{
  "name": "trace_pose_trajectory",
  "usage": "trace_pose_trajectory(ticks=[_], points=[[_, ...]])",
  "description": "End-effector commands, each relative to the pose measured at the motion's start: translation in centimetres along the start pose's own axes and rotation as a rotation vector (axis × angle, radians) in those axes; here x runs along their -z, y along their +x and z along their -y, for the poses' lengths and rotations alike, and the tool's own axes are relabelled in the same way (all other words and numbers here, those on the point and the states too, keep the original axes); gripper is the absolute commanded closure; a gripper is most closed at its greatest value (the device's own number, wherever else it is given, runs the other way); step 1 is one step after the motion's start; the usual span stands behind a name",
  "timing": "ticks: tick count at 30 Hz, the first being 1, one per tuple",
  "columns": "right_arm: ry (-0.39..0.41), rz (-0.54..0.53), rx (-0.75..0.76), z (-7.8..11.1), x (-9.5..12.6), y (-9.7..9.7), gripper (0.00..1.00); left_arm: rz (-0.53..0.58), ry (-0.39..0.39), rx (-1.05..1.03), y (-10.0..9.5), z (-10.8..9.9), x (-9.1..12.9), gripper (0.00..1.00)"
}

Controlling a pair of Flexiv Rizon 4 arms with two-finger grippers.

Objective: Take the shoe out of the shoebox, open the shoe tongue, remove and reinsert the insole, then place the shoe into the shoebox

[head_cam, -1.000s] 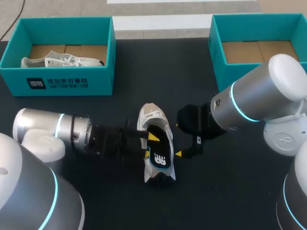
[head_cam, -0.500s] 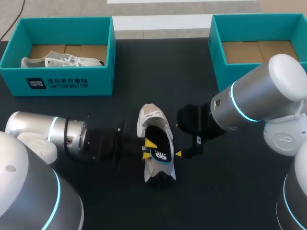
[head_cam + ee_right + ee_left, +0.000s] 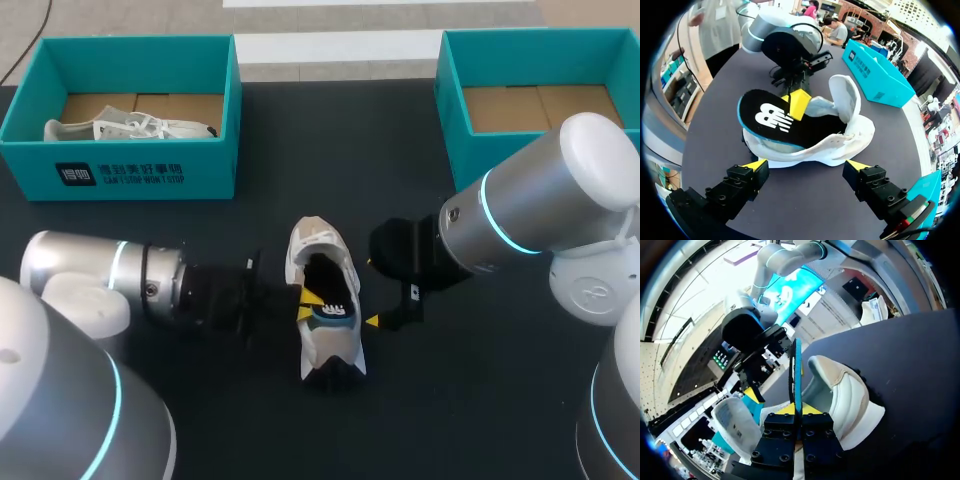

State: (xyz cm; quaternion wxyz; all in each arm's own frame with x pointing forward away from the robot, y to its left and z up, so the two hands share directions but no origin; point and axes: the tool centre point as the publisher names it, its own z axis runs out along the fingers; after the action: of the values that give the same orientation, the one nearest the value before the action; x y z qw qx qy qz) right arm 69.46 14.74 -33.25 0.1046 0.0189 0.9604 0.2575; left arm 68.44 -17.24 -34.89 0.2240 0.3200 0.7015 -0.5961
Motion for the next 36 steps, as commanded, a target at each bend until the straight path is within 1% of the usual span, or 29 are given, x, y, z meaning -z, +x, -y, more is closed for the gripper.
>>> trace_pose_trajectory(ticks=[1, 2, 3, 4, 8, 10, 12, 13, 15, 16, 18, 22, 30, 34, 36], points=[[0.000, 0.003, -0.001, 0.0, -0.1, 0.1, 0.00, 0.004, 0.008, -0.007, -0.5, -0.3, -0.5, 1.00], [0.000, 0.003, -0.001, 0.0, -0.1, 0.1, 0.00, 0.007, 0.010, -0.007, -0.5, 0.0, -0.5, 1.00], [0.000, 0.003, -0.001, 0.0, -0.1, 0.1, 0.00, 0.012, 0.020, -0.013, -0.6, 0.5, -0.4, 0.64], [0.000, 0.003, -0.001, 0.0, -0.1, 0.1, 0.00, 0.011, 0.025, -0.014, -0.6, 0.8, -0.4, 0.56], [0.000, 0.003, -0.001, 0.0, -0.1, 0.1, 0.00, 0.007, 0.051, -0.042, -0.8, 2.6, -0.2, 0.62], [0.000, 0.003, -0.001, 0.0, -0.1, 0.1, 0.00, 0.004, 0.061, -0.047, -0.7, 3.3, -0.1, 0.74], [0.000, 0.003, -0.001, 0.0, -0.1, 0.1, 0.00, 0.002, 0.069, -0.055, -0.5, 3.9, -0.1, 0.80], [0.000, 0.003, -0.001, 0.0, -0.1, 0.1, 0.00, 0.001, 0.074, -0.056, -0.3, 4.1, -0.1, 0.86], [0.000, 0.003, -0.001, 0.0, -0.1, 0.1, 0.00, 0.000, 0.081, -0.057, -0.1, 4.4, -0.1, 0.87], [0.000, 0.003, -0.001, 0.0, -0.1, 0.1, 0.00, -0.004, 0.088, -0.048, 0.0, 4.5, -0.2, 0.89], [0.000, 0.003, -0.001, 0.0, -0.1, 0.1, 0.00, -0.010, 0.089, -0.046, 0.3, 4.6, -0.3, 1.00], [0.000, 0.003, -0.001, 0.0, -0.1, 0.1, 0.00, -0.019, 0.083, -0.030, 0.5, 3.4, -0.4, 1.00], [0.000, 0.003, -0.001, 0.0, -0.1, 0.1, 0.00, -0.016, 0.060, -0.009, -0.3, 1.3, 0.2, 1.00], [0.000, 0.003, -0.001, 0.0, -0.1, 0.1, 0.00, -0.024, 0.049, -0.001, -0.3, 1.0, 0.3, 1.00], [0.000, 0.003, -0.001, 0.0, -0.1, 0.1, 0.00, -0.026, 0.049, 0.000, -0.1, 1.3, 0.2, 1.00]])
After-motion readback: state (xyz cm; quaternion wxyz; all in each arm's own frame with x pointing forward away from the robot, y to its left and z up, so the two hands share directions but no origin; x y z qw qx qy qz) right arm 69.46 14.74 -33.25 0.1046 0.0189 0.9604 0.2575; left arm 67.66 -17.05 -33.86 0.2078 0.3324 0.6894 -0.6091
